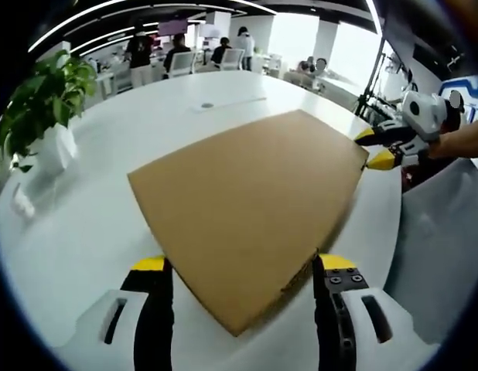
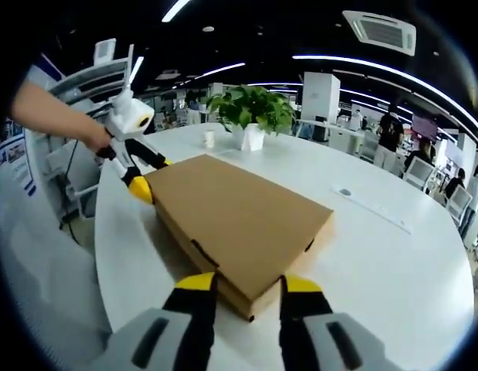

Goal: Operate the shoe box by opening the lid, removing the specified soft item, and placing it in the target area until the item is outside and the box remains undamaged.

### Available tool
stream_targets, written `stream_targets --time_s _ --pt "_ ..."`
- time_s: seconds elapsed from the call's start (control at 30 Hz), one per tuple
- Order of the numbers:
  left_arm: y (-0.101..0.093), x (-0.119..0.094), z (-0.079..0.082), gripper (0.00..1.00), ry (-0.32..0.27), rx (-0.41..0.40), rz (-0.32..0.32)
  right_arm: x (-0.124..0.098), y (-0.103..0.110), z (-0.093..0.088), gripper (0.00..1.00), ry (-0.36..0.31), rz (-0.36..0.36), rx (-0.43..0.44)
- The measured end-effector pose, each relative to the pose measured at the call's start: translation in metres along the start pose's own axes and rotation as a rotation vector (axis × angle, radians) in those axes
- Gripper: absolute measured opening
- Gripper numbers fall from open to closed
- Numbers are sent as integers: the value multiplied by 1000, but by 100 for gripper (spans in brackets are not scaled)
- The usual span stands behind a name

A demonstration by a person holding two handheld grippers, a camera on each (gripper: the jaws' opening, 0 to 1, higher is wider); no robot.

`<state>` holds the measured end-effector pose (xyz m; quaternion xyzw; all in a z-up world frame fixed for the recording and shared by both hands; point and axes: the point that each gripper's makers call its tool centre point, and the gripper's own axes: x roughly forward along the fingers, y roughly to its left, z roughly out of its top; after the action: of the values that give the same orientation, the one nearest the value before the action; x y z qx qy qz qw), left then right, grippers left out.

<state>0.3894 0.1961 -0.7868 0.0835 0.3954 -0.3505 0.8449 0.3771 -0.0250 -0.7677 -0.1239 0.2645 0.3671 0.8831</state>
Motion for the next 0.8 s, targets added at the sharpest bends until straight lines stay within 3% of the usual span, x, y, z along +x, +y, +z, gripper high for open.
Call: stream_targets --time_s 0.3,0.4,0.8 --pt "3 -6 -6 75 10 7 -1 0 10 0 27 -13 14 -10" --pt "6 -7 -12 73 30 75 23 1 9 0 27 -8 34 -69" --pt "5 -13 -15 68 -36 70 66 1 7 0 29 -37 35 -59"
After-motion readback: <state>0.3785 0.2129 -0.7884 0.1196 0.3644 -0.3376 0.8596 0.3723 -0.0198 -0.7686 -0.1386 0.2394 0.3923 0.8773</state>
